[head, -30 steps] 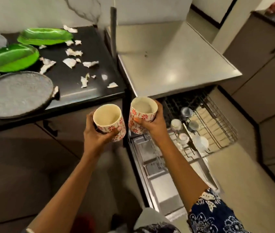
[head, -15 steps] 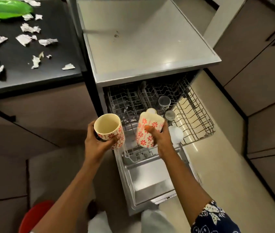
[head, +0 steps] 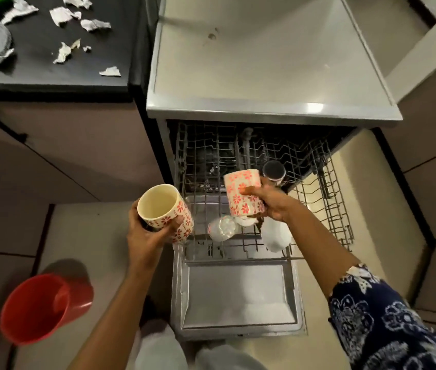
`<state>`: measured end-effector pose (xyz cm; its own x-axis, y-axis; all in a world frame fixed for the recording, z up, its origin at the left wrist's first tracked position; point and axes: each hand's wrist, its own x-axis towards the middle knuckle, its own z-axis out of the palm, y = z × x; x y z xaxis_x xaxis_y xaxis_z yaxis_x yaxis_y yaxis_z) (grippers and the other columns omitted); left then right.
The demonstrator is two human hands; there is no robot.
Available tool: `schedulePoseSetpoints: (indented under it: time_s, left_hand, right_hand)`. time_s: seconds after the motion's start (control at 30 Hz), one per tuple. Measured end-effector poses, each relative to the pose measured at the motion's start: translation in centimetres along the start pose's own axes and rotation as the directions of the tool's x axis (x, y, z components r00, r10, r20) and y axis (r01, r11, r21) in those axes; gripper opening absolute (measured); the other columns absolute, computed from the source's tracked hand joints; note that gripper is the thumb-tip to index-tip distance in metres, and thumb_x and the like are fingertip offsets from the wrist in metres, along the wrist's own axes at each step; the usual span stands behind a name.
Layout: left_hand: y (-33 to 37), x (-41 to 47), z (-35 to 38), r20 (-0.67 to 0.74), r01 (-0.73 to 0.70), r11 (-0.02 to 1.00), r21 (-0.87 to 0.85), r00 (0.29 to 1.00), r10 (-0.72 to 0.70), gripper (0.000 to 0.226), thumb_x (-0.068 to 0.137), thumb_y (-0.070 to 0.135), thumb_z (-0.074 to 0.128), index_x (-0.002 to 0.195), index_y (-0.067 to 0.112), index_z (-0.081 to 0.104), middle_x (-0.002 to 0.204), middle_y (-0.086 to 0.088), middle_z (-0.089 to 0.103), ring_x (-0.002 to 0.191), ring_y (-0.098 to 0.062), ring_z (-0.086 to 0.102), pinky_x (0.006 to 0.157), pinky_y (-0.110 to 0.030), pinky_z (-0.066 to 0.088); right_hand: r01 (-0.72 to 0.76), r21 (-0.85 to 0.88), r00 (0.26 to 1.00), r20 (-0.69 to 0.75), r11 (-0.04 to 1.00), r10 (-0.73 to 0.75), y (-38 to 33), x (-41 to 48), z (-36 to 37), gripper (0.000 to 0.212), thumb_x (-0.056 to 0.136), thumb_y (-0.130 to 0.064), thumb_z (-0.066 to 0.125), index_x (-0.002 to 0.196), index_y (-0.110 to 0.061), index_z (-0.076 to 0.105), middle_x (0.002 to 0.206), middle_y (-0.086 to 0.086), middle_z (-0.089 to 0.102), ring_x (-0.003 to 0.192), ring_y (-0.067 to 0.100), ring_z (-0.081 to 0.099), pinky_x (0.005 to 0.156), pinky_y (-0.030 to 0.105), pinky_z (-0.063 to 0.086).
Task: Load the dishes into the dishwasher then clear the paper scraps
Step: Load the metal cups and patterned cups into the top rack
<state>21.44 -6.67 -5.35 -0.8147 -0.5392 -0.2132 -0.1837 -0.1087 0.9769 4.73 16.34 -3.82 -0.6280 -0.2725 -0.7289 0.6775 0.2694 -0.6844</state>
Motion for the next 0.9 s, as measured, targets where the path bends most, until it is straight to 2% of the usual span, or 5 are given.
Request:
schedulePoseSetpoints:
  time_s: [0.13, 0.23, 0.33, 0.53, 0.9]
  left_hand:
    - [-1.1, 0.4, -0.1, -0.015, -0.008, 1.000, -0.003, 1.000, 0.008, 0.083, 0.042, 0.046, 0.086, 0.115, 0.045, 0.046, 0.117, 0.009, 0.059, 0.110, -0.014, 0.059, 0.090, -0.037, 0.053]
    - [-1.9, 0.8, -0.1, -0.017, -0.008, 1.000, 0.010, 1.000, 0.009, 0.085, 0.045, 0.043, 0.085, 0.119, 0.040, 0.045, 0.121, 0.004, 0.058, 0.113, -0.016, 0.058, 0.092, -0.039, 0.052]
    - [-2.5, 0.8, 0.0, -0.038, 0.003, 1.000, -0.002, 0.999, -0.003, 0.088, 0.041, 0.050, 0.088, 0.118, 0.041, 0.046, 0.120, 0.006, 0.059, 0.111, -0.014, 0.059, 0.088, -0.035, 0.054]
    - [-2.7, 0.6, -0.1, -0.078, 0.034, 0.999, -0.041, 0.996, -0.037, 0.091, 0.031, 0.065, 0.086, 0.111, 0.047, 0.047, 0.110, 0.017, 0.060, 0.100, 0.001, 0.062, 0.074, -0.016, 0.054]
    - [-3.1, 1.0, -0.6, -0.078, 0.039, 0.998, -0.043, 0.996, -0.043, 0.106, 0.031, 0.066, 0.085, 0.123, 0.033, 0.044, 0.115, 0.011, 0.059, 0.102, -0.004, 0.061, 0.074, -0.017, 0.054]
  right_hand:
    - [0.039, -0.906, 0.986, -0.032, 0.421, -0.161, -3.1, 4.4, 1.8, 0.094, 0.064, -0.046, 0.081, 0.135, -0.016, 0.029, 0.118, 0.007, 0.056, 0.100, 0.025, 0.058, 0.085, 0.039, 0.050]
    - [0.055, -0.994, 0.982, 0.072, -0.099, -0.173, -4.3, 6.7, 3.7, 0.085, 0.063, -0.058, 0.075, 0.131, -0.022, 0.041, 0.122, 0.005, 0.057, 0.112, 0.028, 0.053, 0.101, 0.050, 0.036]
    - [0.057, -0.949, 0.993, 0.085, -0.311, -0.080, -3.9, 8.8, 5.5, 0.084, 0.067, -0.058, 0.072, 0.136, -0.025, 0.039, 0.136, 0.006, 0.049, 0.123, 0.030, 0.046, 0.106, 0.053, 0.029]
    - [-0.008, -0.876, 0.999, 0.011, -0.483, -0.037, -2.1, 11.6, 8.3, 0.088, 0.069, -0.054, 0.072, 0.140, -0.017, 0.037, 0.137, 0.010, 0.045, 0.122, 0.035, 0.046, 0.097, 0.049, 0.042]
    - [0.155, -0.958, 0.978, 0.183, -0.241, -0.097, 1.6, 14.2, 7.8, 0.104, 0.069, -0.042, 0.078, 0.149, -0.025, 0.013, 0.152, 0.009, 0.024, 0.136, 0.034, 0.031, 0.105, 0.048, 0.036]
